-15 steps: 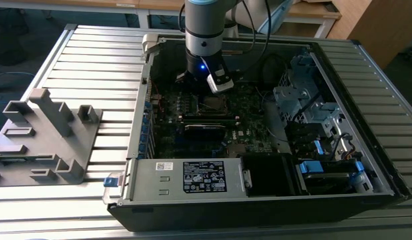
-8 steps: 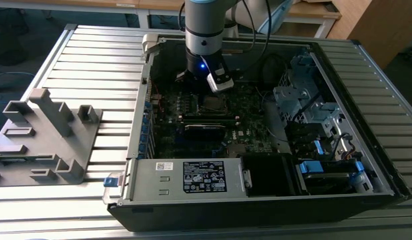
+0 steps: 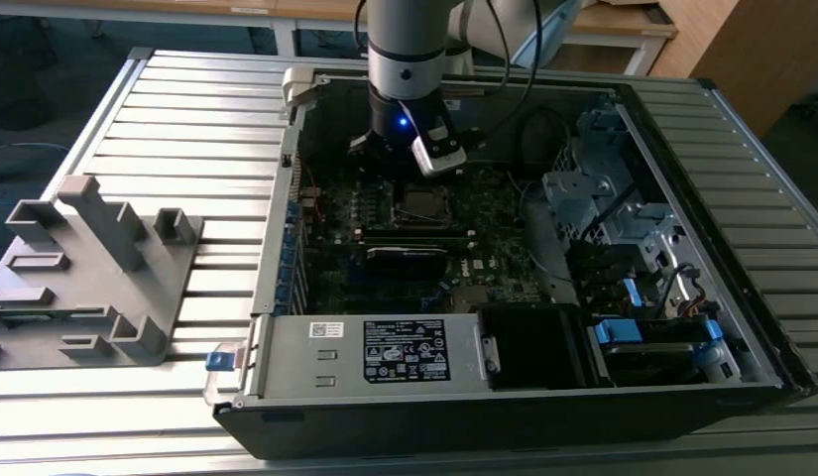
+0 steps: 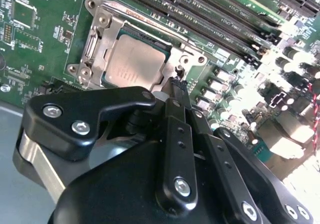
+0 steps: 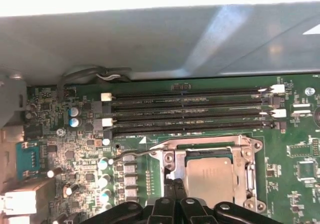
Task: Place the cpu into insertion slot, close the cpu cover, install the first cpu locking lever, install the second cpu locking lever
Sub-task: 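Close the cpu cover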
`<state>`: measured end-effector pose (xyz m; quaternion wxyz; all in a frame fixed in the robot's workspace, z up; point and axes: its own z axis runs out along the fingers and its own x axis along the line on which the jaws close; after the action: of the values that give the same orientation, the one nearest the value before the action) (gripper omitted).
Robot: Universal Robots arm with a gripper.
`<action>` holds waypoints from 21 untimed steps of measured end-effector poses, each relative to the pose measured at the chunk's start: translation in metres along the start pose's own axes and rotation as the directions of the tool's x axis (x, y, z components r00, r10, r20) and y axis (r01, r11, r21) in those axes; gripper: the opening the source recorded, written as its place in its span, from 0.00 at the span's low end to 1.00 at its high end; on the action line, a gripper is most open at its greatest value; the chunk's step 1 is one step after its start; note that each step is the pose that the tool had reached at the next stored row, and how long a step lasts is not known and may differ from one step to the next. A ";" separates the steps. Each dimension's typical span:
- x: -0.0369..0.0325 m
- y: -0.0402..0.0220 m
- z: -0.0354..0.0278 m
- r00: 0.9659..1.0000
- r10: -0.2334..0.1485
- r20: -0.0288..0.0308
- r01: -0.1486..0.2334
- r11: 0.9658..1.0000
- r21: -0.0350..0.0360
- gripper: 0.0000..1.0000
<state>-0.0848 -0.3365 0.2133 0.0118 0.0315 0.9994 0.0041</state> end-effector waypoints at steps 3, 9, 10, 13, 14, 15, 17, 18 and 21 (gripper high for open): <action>0.0000 0.0000 -0.0001 1.000 0.000 0.000 0.000 1.000 0.000 0.10; -0.0020 0.0001 -0.0003 1.000 0.000 0.000 0.000 1.000 0.000 0.10; -0.0035 0.0002 -0.0002 1.000 0.000 0.000 0.000 1.000 0.000 0.10; -0.0098 0.0006 0.0000 1.000 0.000 0.000 0.000 1.000 0.000 0.10; -0.0119 0.0007 0.0000 1.000 0.000 0.000 0.000 1.000 0.000 0.10; -0.0137 0.0009 0.0001 1.000 0.000 0.000 0.000 1.000 0.000 0.10; -0.0172 0.0011 0.0002 1.000 0.000 0.000 0.000 1.000 0.000 0.10; -0.0193 0.0012 0.0003 1.000 0.000 0.000 0.000 1.000 0.000 0.10; -0.0265 0.0017 0.0004 1.000 0.000 0.000 0.000 1.000 0.000 0.10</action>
<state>-0.0582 -0.3365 0.2135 0.0119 0.0315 0.9994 0.0041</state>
